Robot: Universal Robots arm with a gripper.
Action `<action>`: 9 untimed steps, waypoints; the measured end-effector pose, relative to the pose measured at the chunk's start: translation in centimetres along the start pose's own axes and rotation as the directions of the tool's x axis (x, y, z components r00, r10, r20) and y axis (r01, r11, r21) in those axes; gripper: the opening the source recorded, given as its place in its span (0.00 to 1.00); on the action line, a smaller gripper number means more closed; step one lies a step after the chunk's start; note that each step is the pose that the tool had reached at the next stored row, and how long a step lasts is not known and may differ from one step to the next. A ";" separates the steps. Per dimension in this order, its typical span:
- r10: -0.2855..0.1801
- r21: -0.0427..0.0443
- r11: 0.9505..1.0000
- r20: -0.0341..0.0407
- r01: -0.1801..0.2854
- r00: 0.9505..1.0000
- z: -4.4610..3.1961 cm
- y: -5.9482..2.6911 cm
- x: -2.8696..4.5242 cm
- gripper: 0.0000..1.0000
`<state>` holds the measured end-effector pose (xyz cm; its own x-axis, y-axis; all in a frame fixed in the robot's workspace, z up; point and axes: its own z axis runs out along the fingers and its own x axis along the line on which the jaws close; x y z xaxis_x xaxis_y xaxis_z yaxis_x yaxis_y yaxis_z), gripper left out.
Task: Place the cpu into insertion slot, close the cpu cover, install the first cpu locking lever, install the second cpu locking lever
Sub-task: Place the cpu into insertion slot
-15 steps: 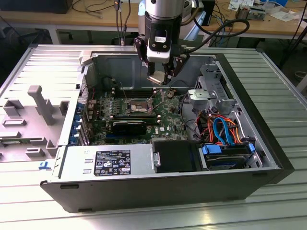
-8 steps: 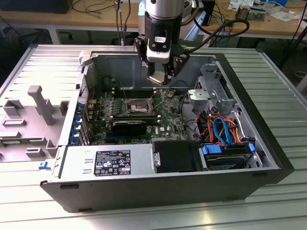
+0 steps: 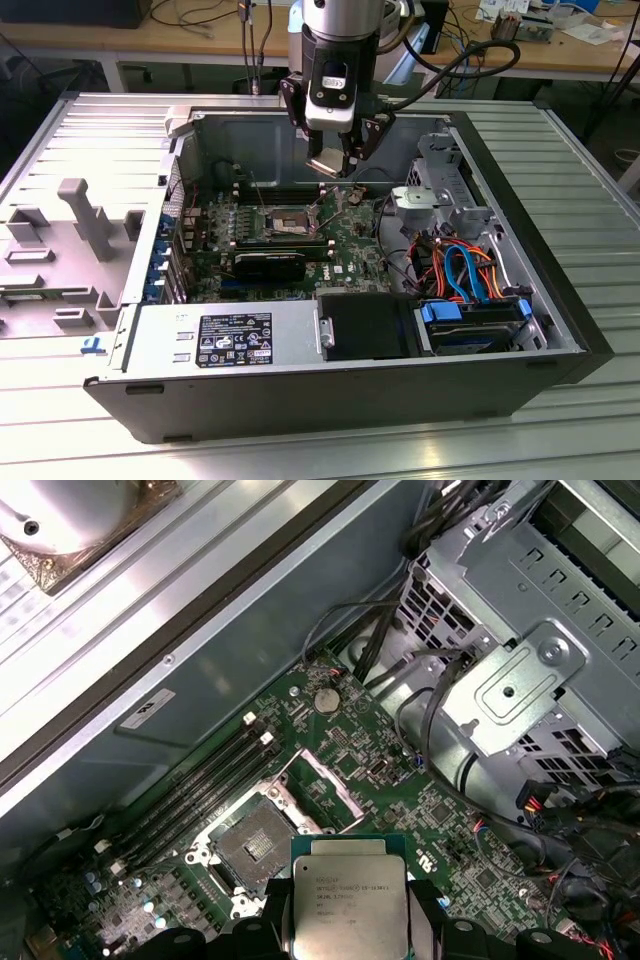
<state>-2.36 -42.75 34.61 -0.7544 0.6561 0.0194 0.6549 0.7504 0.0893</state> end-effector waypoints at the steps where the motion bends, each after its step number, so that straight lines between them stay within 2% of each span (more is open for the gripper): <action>1: 0.001 0.000 1.000 0.000 -0.001 1.000 0.00 0.00 0.00 0.55; 9: 0.005 0.000 1.000 0.000 -0.005 1.000 0.00 -0.03 -0.02 0.55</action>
<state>-2.36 -42.79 34.61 -0.7514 0.6596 0.0193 0.6583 0.7474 0.0893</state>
